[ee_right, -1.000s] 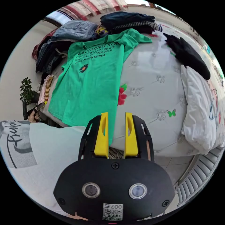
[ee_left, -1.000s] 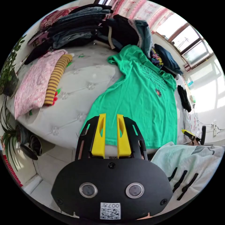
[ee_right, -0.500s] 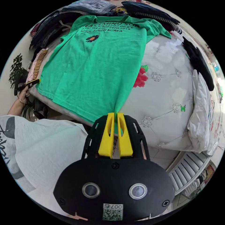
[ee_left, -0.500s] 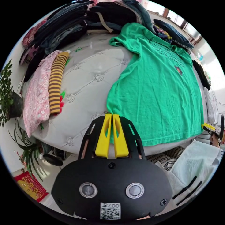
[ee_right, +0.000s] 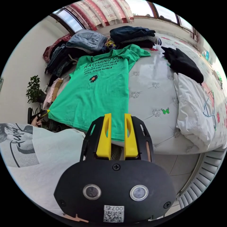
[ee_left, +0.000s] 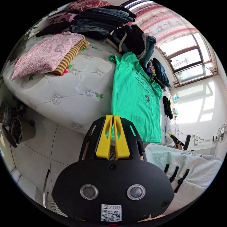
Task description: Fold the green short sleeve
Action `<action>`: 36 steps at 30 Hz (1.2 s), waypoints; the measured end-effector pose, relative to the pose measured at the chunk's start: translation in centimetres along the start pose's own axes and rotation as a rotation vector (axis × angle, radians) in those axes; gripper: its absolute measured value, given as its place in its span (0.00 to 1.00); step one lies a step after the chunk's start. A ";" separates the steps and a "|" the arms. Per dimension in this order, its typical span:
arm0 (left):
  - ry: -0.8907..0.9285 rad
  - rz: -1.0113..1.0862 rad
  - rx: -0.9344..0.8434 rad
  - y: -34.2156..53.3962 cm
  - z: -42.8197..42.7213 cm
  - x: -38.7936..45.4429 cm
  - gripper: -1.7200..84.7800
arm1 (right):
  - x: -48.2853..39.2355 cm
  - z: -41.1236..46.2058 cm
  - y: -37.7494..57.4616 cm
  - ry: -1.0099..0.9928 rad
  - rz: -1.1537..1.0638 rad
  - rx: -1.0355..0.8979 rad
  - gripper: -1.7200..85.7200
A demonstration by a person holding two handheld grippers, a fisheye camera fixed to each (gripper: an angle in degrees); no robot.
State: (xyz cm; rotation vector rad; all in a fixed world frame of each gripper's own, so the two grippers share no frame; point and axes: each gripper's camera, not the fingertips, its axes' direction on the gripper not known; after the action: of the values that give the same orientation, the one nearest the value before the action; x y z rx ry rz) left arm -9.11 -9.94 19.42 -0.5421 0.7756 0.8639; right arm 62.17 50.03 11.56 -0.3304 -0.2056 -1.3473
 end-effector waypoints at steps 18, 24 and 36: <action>0.010 0.009 -0.053 0.3 -4.0 -0.6 0.01 | -3.7 7.0 5.9 0.230 -0.135 -0.246 0.06; 0.211 0.028 -0.034 -4.3 -5.1 -1.4 0.01 | -3.8 2.7 1.6 0.092 -0.142 -0.143 0.03; 0.629 0.478 0.429 -17.2 -23.3 9.5 0.01 | -5.5 -33.4 -11.6 -0.116 -0.216 0.810 0.02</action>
State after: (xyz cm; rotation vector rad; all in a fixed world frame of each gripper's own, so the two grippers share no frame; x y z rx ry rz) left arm 0.35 -31.20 -0.31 -0.2357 1.6696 0.9299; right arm 48.25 41.30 -20.23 0.3058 -0.8709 -1.3424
